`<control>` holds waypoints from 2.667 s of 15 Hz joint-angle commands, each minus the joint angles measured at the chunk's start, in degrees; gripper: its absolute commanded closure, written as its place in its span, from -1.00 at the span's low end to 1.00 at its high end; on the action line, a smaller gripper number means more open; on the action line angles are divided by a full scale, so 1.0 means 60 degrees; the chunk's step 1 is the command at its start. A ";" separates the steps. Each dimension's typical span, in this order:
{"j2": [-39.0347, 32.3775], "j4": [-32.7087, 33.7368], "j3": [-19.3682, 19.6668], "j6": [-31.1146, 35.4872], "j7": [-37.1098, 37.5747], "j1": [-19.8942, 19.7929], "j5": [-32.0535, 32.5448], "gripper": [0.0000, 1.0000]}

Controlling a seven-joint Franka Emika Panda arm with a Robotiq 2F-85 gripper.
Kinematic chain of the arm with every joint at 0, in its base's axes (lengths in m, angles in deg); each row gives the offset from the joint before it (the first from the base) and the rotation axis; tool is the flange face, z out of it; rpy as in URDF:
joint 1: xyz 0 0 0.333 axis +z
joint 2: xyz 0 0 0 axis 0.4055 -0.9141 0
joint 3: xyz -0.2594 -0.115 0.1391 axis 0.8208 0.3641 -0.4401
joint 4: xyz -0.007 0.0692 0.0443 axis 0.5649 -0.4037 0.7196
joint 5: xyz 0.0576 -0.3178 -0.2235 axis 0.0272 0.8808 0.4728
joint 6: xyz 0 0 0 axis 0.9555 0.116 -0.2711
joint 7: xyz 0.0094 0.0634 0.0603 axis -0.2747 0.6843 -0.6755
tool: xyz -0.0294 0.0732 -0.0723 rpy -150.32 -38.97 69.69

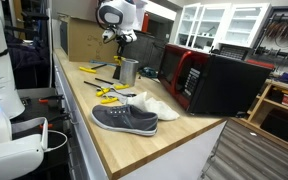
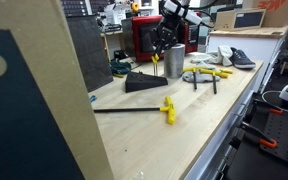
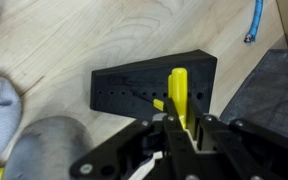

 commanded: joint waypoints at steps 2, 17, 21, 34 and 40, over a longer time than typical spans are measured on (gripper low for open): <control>0.0092 -0.0117 0.0010 -0.0030 -0.0233 -0.0015 -0.0155 0.92; 0.0317 -0.0299 0.0102 0.0046 -0.2066 -0.0119 -0.1310 0.92; 0.0152 -0.0230 0.0142 0.0010 -0.2072 -0.0159 -0.1259 0.92; -0.0040 -0.0224 0.0161 0.0043 -0.1929 -0.0218 -0.1148 0.92; 0.0131 -0.0346 0.0167 -0.0231 -0.1736 -0.0228 -0.1129 0.92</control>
